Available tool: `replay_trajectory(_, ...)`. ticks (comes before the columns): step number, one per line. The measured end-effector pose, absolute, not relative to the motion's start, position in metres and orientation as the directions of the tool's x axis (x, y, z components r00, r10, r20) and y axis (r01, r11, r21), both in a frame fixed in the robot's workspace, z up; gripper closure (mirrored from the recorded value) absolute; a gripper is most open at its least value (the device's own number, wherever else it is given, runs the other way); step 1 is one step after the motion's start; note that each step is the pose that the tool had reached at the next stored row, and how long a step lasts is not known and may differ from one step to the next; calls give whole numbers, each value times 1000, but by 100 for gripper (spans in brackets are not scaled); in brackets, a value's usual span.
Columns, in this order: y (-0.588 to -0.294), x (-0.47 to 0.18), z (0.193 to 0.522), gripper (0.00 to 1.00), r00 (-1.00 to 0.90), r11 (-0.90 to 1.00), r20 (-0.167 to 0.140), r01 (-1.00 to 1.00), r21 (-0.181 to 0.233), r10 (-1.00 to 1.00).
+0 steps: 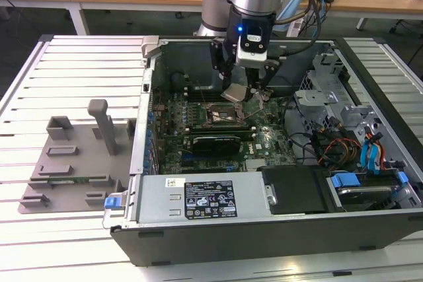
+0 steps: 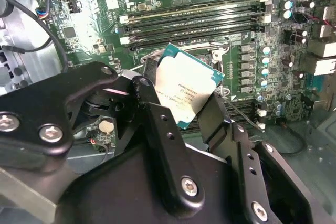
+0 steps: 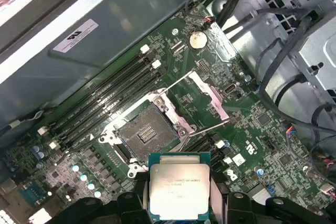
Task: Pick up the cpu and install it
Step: 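Place the cpu into insertion slot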
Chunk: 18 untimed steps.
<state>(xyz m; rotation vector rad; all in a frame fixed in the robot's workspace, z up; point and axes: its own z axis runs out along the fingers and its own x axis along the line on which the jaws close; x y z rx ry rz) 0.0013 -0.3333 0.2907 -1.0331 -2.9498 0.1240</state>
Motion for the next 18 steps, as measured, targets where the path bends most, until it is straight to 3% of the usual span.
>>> replay_trajectory(18,-333,1,291,45,-644,642,-13,763,-79,765)
